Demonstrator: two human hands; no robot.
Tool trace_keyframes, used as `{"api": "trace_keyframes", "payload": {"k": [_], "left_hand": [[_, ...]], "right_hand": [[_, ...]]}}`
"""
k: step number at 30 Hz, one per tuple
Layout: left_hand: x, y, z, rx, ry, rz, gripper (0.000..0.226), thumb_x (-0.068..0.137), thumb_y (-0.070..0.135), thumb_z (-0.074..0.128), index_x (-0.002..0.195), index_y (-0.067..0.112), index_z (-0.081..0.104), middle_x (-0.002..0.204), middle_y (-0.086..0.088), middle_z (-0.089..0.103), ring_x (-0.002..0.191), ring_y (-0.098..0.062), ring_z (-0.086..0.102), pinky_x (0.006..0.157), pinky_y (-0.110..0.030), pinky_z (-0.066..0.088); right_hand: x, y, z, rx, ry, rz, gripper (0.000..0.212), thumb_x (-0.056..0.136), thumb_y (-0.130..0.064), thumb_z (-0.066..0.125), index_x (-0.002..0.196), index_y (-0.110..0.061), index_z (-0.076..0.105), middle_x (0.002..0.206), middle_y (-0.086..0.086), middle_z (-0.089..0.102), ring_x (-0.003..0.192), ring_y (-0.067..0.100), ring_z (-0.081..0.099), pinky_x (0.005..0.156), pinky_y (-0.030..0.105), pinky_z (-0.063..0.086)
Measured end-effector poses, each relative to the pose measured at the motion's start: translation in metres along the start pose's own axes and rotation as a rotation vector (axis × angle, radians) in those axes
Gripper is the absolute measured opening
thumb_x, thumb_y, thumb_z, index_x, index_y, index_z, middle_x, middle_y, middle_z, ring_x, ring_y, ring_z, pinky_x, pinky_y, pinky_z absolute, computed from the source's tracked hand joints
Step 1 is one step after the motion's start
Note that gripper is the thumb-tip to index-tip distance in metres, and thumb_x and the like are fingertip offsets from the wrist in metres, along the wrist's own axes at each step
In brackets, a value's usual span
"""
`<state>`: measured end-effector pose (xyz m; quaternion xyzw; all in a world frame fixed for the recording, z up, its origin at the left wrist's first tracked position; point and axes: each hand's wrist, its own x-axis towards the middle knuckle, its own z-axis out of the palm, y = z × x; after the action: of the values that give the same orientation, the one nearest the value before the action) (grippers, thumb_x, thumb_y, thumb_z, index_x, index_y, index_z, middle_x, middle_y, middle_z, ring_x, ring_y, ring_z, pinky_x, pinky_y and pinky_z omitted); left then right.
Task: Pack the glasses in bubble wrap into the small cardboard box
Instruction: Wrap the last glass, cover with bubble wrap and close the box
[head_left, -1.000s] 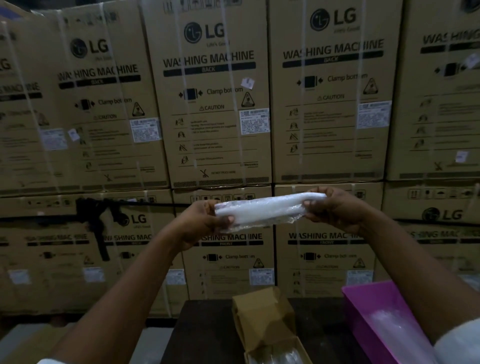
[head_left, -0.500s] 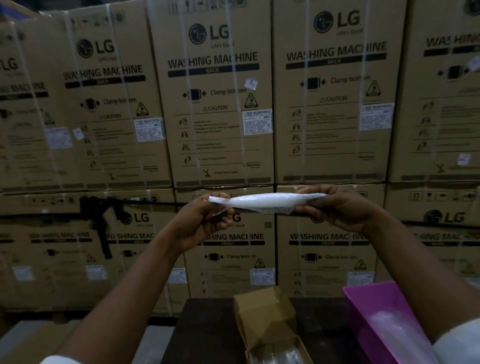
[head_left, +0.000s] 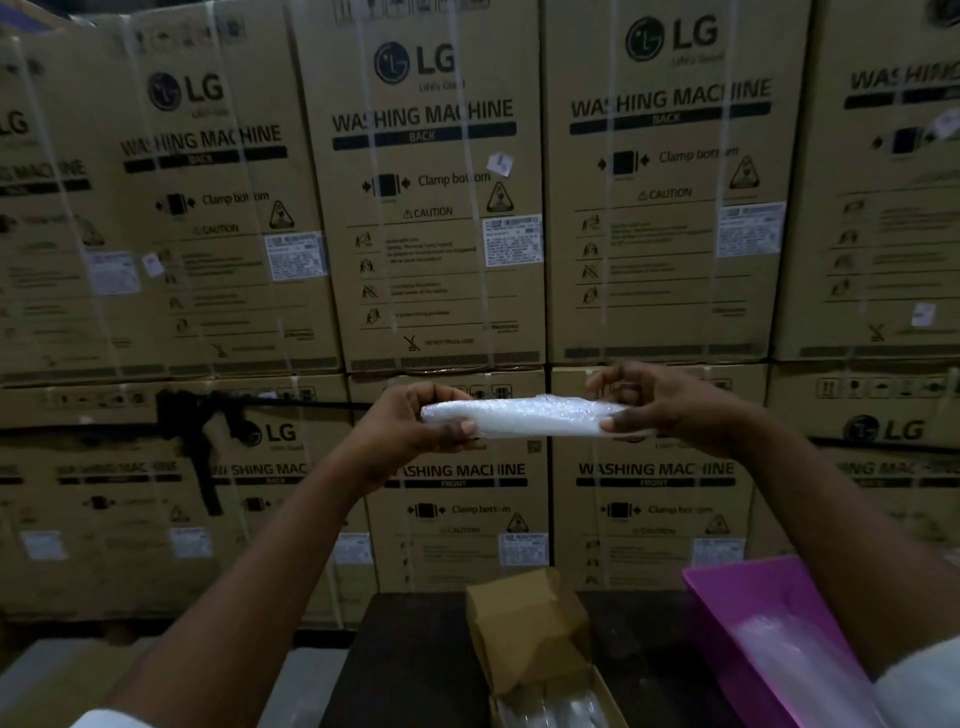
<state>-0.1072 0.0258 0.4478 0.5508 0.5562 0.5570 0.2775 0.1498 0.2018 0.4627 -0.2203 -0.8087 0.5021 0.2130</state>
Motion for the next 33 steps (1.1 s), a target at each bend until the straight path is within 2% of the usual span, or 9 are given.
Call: {"api": "trace_keyframes", "payload": {"k": [4, 7, 10, 12, 15, 19, 23, 29, 33], "left_hand": [[0.004, -0.002, 0.0, 0.001, -0.019, 0.003, 0.026, 0.08, -0.001, 0.068, 0.105, 0.004, 0.062, 0.102, -0.013, 0.07, 0.09, -0.025, 0.071, 0.076, -0.029, 0.059], [0.006, -0.001, 0.004, 0.037, -0.07, 0.008, 0.025, 0.081, -0.001, 0.068, 0.105, 0.003, 0.062, 0.102, -0.014, 0.07, 0.089, -0.025, 0.071, 0.075, -0.028, 0.058], [0.009, 0.003, 0.006, 0.059, -0.089, 0.035, 0.03, 0.08, 0.001, 0.068, 0.109, 0.006, 0.061, 0.107, -0.015, 0.067, 0.092, -0.026, 0.07, 0.077, -0.03, 0.058], [0.011, 0.005, 0.006, -0.061, -0.036, 0.034, 0.044, 0.078, 0.004, 0.068, 0.12, 0.01, 0.055, 0.115, -0.016, 0.063, 0.093, -0.027, 0.069, 0.079, -0.034, 0.059], [0.011, -0.003, 0.015, -0.383, 0.011, -0.065, 0.054, 0.081, 0.016, 0.067, 0.131, 0.017, 0.048, 0.118, -0.02, 0.063, 0.092, -0.028, 0.067, 0.078, -0.036, 0.058], [0.005, -0.023, 0.052, -0.246, 0.002, -0.077, 0.041, 0.079, 0.03, 0.069, 0.116, 0.015, 0.062, 0.114, -0.014, 0.067, 0.086, -0.022, 0.065, 0.074, -0.034, 0.056], [0.014, -0.027, 0.067, -0.198, 0.171, -0.033, 0.025, 0.086, 0.025, 0.068, 0.104, 0.01, 0.066, 0.104, -0.015, 0.068, 0.08, -0.02, 0.064, 0.068, -0.031, 0.055], [0.023, -0.022, 0.068, -0.145, 0.205, 0.002, 0.012, 0.09, 0.017, 0.063, 0.101, 0.011, 0.061, 0.098, -0.01, 0.069, 0.08, -0.017, 0.067, 0.075, -0.035, 0.055], [0.024, -0.023, 0.073, -0.107, 0.297, 0.118, 0.028, 0.089, 0.01, 0.064, 0.111, 0.022, 0.05, 0.093, -0.011, 0.069, 0.082, -0.025, 0.07, 0.069, -0.037, 0.059]], "right_hand": [[-0.002, -0.011, 0.015, -0.463, -0.001, -0.036, 0.046, 0.087, -0.032, 0.065, 0.13, -0.024, 0.049, 0.123, -0.007, 0.054, 0.106, 0.007, 0.053, 0.079, 0.02, 0.044], [0.003, -0.019, 0.029, -0.614, -0.006, -0.133, 0.043, 0.088, -0.033, 0.064, 0.128, -0.027, 0.05, 0.114, -0.014, 0.055, 0.105, 0.006, 0.055, 0.081, 0.019, 0.044], [0.01, -0.022, 0.04, -0.684, -0.046, -0.17, 0.02, 0.091, -0.03, 0.06, 0.11, -0.029, 0.057, 0.097, -0.011, 0.061, 0.088, 0.005, 0.059, 0.07, 0.018, 0.043], [0.012, -0.02, 0.043, -0.549, -0.039, -0.144, 0.011, 0.09, -0.03, 0.061, 0.1, -0.027, 0.061, 0.091, -0.008, 0.063, 0.083, 0.005, 0.061, 0.069, 0.018, 0.044], [0.016, -0.014, 0.048, -0.203, 0.042, -0.124, 0.018, 0.086, -0.028, 0.066, 0.1, -0.016, 0.063, 0.091, -0.002, 0.066, 0.079, 0.009, 0.064, 0.066, 0.022, 0.048], [0.026, -0.01, 0.068, 0.108, 0.211, -0.096, 0.024, 0.085, -0.024, 0.067, 0.104, -0.01, 0.061, 0.099, 0.004, 0.066, 0.086, 0.016, 0.064, 0.065, 0.025, 0.05], [0.033, -0.008, 0.08, 0.191, 0.287, -0.084, 0.026, 0.084, -0.023, 0.069, 0.103, -0.008, 0.062, 0.1, 0.006, 0.066, 0.088, 0.018, 0.064, 0.067, 0.029, 0.051], [0.028, -0.01, 0.073, 0.171, 0.272, -0.082, 0.012, 0.085, -0.02, 0.066, 0.093, -0.011, 0.063, 0.101, 0.003, 0.065, 0.091, 0.014, 0.061, 0.067, 0.025, 0.042], [0.03, -0.008, 0.067, 0.14, 0.245, -0.051, 0.017, 0.088, -0.019, 0.062, 0.097, -0.005, 0.065, 0.106, 0.013, 0.065, 0.084, 0.017, 0.056, 0.065, 0.024, 0.04]]}}
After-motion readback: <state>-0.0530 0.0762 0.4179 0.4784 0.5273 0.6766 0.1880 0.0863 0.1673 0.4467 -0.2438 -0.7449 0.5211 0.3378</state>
